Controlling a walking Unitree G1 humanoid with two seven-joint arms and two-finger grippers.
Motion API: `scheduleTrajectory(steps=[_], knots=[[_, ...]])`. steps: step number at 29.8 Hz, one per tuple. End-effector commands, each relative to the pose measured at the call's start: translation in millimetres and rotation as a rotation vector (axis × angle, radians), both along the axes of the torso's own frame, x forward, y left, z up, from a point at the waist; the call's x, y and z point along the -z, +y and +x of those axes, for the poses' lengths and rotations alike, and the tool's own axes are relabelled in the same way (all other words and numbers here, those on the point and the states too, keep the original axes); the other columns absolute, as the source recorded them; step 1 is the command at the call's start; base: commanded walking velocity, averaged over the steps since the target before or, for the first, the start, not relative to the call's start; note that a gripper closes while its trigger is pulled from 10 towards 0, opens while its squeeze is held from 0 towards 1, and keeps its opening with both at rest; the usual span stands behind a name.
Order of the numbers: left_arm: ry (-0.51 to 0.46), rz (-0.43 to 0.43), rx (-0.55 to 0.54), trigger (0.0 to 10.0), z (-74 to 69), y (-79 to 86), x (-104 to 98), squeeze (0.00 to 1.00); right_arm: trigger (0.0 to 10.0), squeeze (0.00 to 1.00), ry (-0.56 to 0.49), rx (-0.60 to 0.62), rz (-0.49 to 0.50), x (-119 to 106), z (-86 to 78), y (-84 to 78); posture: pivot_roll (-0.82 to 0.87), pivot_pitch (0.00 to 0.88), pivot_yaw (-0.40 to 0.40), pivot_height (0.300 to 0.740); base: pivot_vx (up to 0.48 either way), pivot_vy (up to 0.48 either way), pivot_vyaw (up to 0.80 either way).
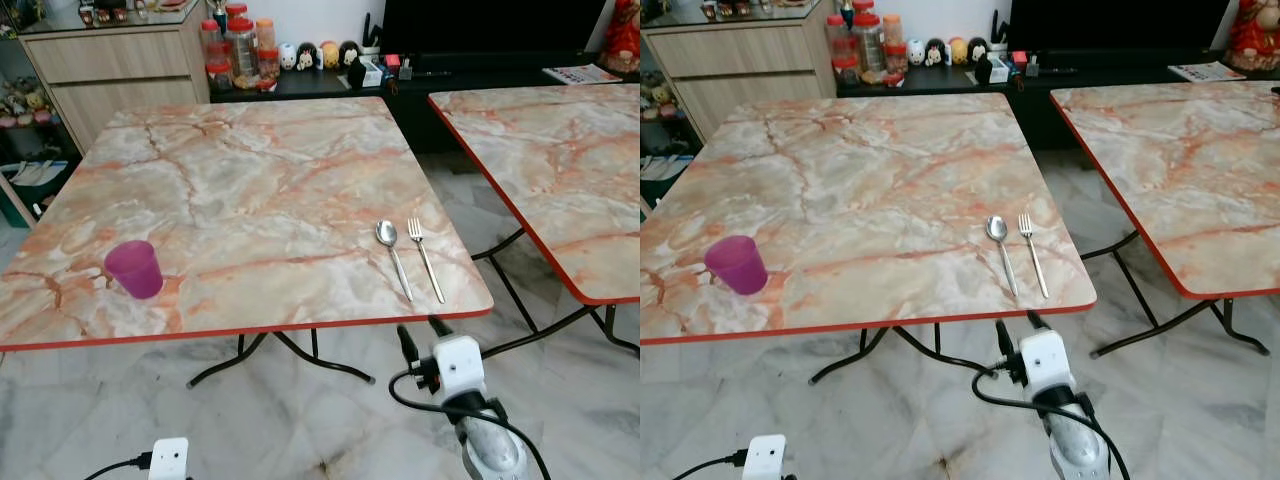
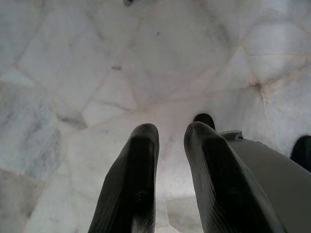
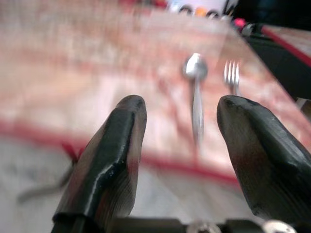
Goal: Setting the table
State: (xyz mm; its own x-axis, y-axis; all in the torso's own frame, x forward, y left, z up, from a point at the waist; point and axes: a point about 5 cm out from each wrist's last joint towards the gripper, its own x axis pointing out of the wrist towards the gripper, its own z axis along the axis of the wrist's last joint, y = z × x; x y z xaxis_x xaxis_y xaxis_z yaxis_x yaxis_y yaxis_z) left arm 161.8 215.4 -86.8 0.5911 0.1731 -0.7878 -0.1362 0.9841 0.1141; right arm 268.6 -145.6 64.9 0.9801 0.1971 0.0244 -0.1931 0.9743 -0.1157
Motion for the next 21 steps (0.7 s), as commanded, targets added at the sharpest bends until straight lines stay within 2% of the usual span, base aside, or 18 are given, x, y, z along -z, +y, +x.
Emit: scheduleTrajectory(steps=[1,4,6,9,11,12,14,18,21], knots=[[0.018,0.006,0.009,10.0,-0.9,-0.9,1.1,0.0,10.0,0.0,-0.001,0.064,0.064,-7.4,12.0,-4.0,-0.03,0.0,0.003,0.732,0.0,0.0,0.0],[0.01,0.004,0.006,10.0,1.7,-2.4,0.2,0.0,10.0,0.0,0.025,0.103,0.078,-9.1,24.7,-3.7,-0.02,0.0,0.001,0.732,0.0,0.0,0.0],[0.0,0.023,0.018,10.0,4.4,-2.1,-1.2,0.0,10.0,0.0,0.132,0.173,0.097,-1.6,42.0,-4.1,-0.03,0.0,0.008,0.732,0.0,0.0,0.0],[0.014,0.015,0.016,10.0,5.0,-3.1,-0.7,0.0,10.0,0.0,0.144,0.228,0.24,-9.2,58.5,-1.2,-0.02,0.0,0.009,0.732,0.0,0.0,0.0],[0.013,0.007,0.012,10.0,5.3,-3.8,-0.7,0.0,10.0,0.0,0.117,0.215,0.213,-17.5,64.9,3.5,-0.02,0.0,0.006,0.732,0.0,0.0,0.0],[0.002,-0.004,-0.001,10.0,6.4,-4.0,-1.3,0.0,10.0,0.0,0.096,0.181,0.14,-25.2,71.4,10.4,-0.02,0.0,0.005,0.732,0.0,0.0,0.0],[-0.001,-0.006,-0.003,10.0,6.9,-4.4,-1.5,0.0,10.0,0.0,0.083,0.165,0.091,-29.1,75.0,12.7,-0.01,0.0,-0.003,0.732,0.0,0.0,0.0],[-0.007,-0.015,-0.015,10.0,6.8,-5.4,-1.4,0.0,10.0,0.0,0.091,0.202,0.082,-32.7,85.4,7.5,0.01,0.0,-0.015,0.732,0.0,0.0,0.0],[-0.002,-0.016,-0.017,10.0,3.9,-5.4,-0.2,0.0,10.0,0.0,0.094,0.167,0.069,-32.9,86.6,9.5,0.01,0.0,-0.018,0.732,0.179,0.0,0.0]])
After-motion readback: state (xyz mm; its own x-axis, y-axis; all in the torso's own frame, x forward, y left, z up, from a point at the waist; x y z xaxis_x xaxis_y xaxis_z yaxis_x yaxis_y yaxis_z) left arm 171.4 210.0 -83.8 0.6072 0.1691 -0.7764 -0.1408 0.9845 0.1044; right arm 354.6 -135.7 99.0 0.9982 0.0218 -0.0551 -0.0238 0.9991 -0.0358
